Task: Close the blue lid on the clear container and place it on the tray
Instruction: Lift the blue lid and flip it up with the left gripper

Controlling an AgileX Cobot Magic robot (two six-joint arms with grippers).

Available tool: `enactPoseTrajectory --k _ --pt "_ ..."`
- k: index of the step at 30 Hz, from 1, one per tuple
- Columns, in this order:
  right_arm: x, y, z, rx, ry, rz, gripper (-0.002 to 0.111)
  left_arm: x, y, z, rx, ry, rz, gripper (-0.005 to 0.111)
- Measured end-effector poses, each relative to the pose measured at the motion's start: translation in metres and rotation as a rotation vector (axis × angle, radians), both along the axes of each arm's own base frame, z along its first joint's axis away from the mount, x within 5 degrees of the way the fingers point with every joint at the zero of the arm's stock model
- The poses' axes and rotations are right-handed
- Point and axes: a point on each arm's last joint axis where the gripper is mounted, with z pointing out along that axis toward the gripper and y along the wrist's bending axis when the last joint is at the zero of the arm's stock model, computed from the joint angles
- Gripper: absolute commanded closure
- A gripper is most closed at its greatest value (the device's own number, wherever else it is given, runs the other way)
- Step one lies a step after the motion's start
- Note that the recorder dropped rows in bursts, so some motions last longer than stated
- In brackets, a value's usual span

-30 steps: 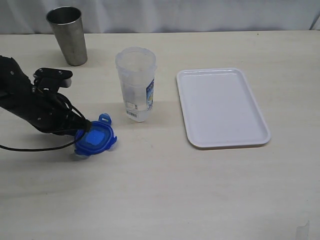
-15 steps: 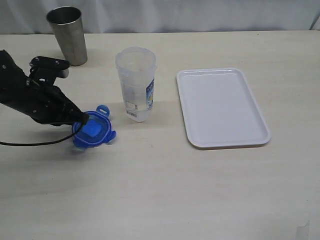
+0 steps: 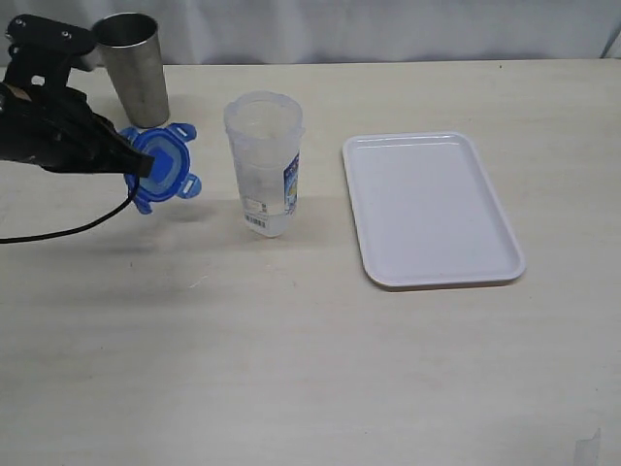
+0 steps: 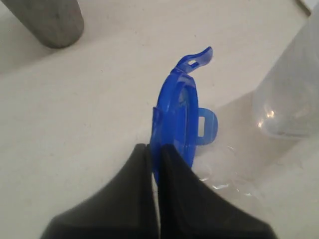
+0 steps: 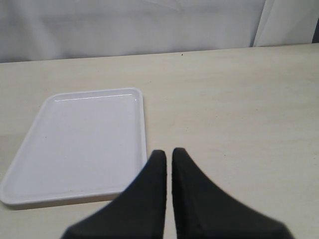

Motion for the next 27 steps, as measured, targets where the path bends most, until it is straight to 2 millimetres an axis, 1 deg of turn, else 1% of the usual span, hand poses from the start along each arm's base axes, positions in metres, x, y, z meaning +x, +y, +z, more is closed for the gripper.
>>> enactPoseTrajectory --k 7,14,18,24,27 --pt "0.0 0.0 0.0 0.0 0.0 0.0 0.104 0.01 0.002 0.009 0.026 -0.16 0.013 0.107" --pt "0.0 0.0 0.0 0.0 0.0 0.0 0.104 0.025 -0.003 0.034 0.042 -0.337 0.002 0.107" --pt "0.0 0.0 0.0 0.0 0.0 0.0 0.104 0.028 -0.017 0.047 0.083 -0.44 -0.075 0.107" --pt "0.0 0.0 0.0 0.0 0.0 0.0 0.104 0.024 -0.045 0.06 0.247 -0.628 -0.323 0.107" --pt "0.0 0.0 0.0 0.0 0.0 0.0 0.104 0.023 -0.053 0.066 0.278 -0.723 -0.382 0.107"
